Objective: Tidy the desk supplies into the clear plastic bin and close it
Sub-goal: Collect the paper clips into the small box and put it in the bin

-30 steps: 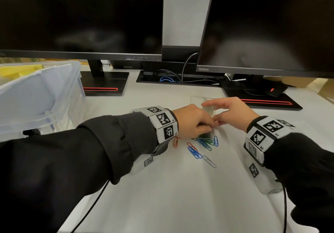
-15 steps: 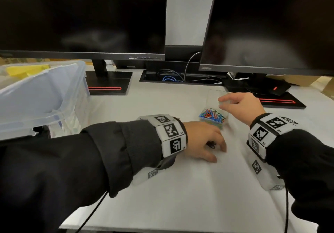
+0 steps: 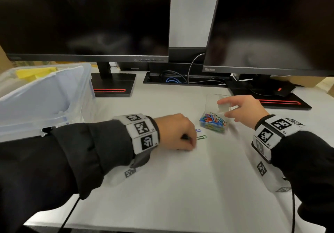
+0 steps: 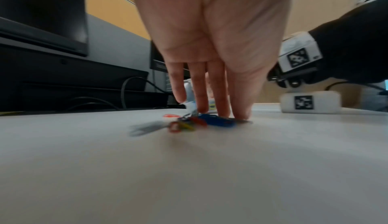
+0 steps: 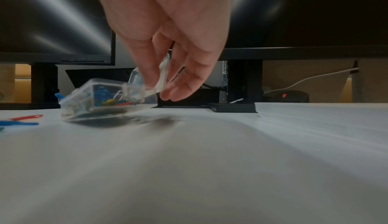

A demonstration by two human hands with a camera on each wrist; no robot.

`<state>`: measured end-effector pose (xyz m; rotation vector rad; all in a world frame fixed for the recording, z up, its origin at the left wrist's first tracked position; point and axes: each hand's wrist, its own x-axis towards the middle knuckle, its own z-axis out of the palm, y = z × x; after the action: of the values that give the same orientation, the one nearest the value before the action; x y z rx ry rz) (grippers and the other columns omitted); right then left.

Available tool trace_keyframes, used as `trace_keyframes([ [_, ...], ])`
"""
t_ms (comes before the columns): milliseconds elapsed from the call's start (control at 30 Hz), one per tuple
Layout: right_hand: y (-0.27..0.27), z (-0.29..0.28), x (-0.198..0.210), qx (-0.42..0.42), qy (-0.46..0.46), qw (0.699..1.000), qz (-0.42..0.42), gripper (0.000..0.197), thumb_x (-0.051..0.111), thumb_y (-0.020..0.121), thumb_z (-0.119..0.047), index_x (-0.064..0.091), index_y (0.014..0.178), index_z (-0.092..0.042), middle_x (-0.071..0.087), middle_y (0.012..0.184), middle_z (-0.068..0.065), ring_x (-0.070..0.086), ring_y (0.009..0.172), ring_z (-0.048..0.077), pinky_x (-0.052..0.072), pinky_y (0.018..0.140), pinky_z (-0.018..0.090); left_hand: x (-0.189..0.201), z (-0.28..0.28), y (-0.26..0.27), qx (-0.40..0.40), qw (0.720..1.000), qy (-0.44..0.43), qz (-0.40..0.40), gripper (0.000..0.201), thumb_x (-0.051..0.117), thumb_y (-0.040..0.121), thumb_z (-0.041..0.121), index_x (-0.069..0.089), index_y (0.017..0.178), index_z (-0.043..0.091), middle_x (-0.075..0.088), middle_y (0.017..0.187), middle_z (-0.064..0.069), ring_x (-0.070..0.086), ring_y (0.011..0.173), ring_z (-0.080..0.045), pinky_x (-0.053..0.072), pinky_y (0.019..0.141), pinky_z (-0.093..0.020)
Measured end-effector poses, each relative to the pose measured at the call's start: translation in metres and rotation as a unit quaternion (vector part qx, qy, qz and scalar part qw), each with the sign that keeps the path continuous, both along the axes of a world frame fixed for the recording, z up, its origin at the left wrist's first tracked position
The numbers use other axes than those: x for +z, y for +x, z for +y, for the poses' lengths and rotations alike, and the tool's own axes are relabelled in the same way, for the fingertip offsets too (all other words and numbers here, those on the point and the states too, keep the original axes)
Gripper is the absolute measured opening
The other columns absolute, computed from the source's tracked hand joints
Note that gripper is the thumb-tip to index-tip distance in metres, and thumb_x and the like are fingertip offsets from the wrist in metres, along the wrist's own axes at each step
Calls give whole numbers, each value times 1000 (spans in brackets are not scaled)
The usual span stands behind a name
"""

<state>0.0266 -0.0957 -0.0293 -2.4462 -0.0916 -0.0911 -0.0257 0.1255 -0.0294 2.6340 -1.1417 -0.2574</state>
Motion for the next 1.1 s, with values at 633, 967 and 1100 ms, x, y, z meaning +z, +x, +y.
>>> trace_keyframes([
  [633,-6,5,3,28,52,998,38,43,62,82,8,66,113,-21,57,118,4,60,89,20,51,57,16,1,18,11,133,990,2,40,21,64,85,17,71,104,24,67,107,-3,60,92,-14,48,86,-23],
  [967,-5,6,2,35,57,997,45,43,64,79,7,67,112,-22,57,102,-3,64,80,17,52,58,15,14,-34,33,107,968,-213,-79,15,63,85,10,73,96,12,61,96,3,55,87,-6,44,80,-10],
  [1100,-6,7,3,46,60,996,38,42,64,78,8,69,107,-21,62,103,3,66,85,20,56,66,24,11,-50,35,69,991,-109,-37,27,62,87,18,66,113,21,61,116,-1,53,104,-13,42,97,-28],
])
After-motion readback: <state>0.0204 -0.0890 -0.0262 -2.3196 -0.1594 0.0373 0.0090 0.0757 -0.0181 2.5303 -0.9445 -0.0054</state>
